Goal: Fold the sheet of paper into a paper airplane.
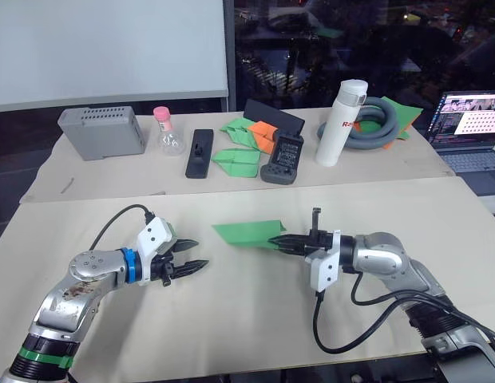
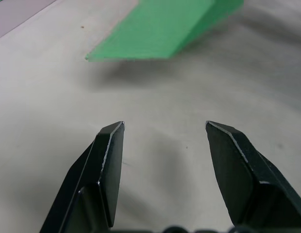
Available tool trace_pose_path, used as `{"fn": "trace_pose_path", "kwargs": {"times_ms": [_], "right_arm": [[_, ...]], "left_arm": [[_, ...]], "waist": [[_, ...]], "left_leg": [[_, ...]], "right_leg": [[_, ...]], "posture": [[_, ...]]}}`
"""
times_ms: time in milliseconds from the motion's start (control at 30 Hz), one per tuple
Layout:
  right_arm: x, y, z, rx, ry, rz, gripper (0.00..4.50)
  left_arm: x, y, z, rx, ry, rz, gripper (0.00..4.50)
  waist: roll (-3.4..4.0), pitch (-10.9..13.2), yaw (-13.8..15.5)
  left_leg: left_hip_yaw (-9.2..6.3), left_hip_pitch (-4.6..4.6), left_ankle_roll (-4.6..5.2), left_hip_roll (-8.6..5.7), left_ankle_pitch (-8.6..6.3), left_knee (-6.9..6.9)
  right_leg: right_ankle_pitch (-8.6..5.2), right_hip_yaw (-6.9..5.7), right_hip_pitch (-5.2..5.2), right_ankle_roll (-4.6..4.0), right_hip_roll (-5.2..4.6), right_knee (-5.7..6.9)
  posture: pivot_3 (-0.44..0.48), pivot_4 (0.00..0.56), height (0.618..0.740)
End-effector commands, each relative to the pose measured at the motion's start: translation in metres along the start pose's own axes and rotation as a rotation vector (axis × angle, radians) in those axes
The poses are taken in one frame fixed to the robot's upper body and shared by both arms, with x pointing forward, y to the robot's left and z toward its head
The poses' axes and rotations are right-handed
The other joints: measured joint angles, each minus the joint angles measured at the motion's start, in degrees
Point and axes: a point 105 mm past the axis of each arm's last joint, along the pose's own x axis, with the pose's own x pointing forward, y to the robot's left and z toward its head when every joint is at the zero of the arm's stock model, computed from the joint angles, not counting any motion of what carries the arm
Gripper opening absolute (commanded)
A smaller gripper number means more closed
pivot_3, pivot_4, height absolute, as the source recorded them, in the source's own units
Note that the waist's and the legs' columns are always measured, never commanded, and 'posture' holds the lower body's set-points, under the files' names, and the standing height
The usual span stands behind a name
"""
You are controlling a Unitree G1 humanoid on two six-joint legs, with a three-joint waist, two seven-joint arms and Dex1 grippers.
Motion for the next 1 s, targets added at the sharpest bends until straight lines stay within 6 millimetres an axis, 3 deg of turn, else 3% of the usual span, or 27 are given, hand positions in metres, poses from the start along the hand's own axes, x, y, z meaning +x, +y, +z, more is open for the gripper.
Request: {"fn": "trace_pose_path", "kwargs": {"times_ms": [33, 233, 367, 400, 533, 700, 833, 1000], "right_arm": [[0.001, 0.012, 0.009, -0.061, -0.061, 0.013, 0.05], [0.004, 0.033, -0.005, -0.078, -0.045, 0.051, 0.05], [-0.002, 0.035, -0.01, -0.05, -0.037, 0.052, 0.05], [-0.004, 0.032, -0.01, -0.058, -0.037, 0.052, 0.62], [-0.015, 0.02, -0.009, -0.065, -0.022, 0.05, 1.99], [-0.031, -0.012, -0.009, -0.054, 0.054, 0.005, 3.64], [-0.041, -0.03, -0.013, 0.015, 0.119, -0.056, 3.64], [-0.048, -0.037, -0.016, 0.07, 0.178, -0.086, 3.7]], "left_arm": [[-0.005, 0.005, 0.009, 0.04, -0.025, 0.02, 2.81], [-0.001, 0.003, 0.012, 0.044, -0.033, -0.006, 2.81], [0.001, 0.0, 0.014, 0.053, -0.035, -0.029, 2.81], [0.003, -0.003, 0.015, 0.053, -0.04, -0.042, 2.81], [0.01, -0.014, 0.02, 0.046, -0.053, -0.102, 2.81], [0.018, -0.028, 0.026, 0.039, -0.081, -0.163, 2.81], [0.023, -0.035, 0.035, 0.02, -0.119, -0.198, 2.81], [0.028, -0.034, 0.045, -0.002, -0.155, -0.214, 1.34]], "waist": [[0.0, 0.0, -0.1], [0.0, 0.0, -0.7], [0.0, 0.0, -0.9], [0.0, 0.0, -0.9], [0.0, 0.0, -0.8], [0.01, 0.0, -0.8], [0.01, 0.0, -0.6], [0.01, 0.0, -0.4]], "left_leg": [[0.0, 0.01, 0.0, 0.0, 0.0, 0.0], [0.0, 0.04, -0.03, 0.0, 0.02, 0.0], [0.0, 0.05, -0.04, 0.01, 0.02, -0.01], [0.0, 0.05, -0.04, 0.01, 0.02, -0.01], [0.0, 0.04, -0.03, 0.0, 0.02, 0.01], [-0.01, 0.06, -0.03, 0.03, 0.02, 0.01], [-0.01, 0.06, -0.02, 0.03, 0.01, 0.02], [-0.02, 0.05, 0.0, 0.02, 0.0, 0.07]], "right_leg": [[0.0, 0.0, 0.01, 0.0, 0.01, 0.0], [0.0, 0.0, 0.03, 0.0, 0.03, 0.01], [0.0, 0.01, 0.03, 0.0, 0.03, 0.02], [0.0, 0.01, 0.03, 0.0, 0.03, 0.03], [0.0, 0.02, 0.1, 0.0, 0.02, -0.01], [0.0, 0.02, 0.15, 0.0, 0.04, -0.01], [0.0, 0.02, 0.24, 0.0, 0.05, -0.01], [0.0, 0.02, 0.29, 0.0, 0.04, -0.02]], "posture": [[0.0, 0.15, 0.74], [0.0, 0.15, 0.74], [0.0, 0.15, 0.74], [0.0, 0.15, 0.74], [0.0, 0.15, 0.74], [0.0, 0.15, 0.74], [0.0, 0.15, 0.74], [0.0, 0.15, 0.74]]}}
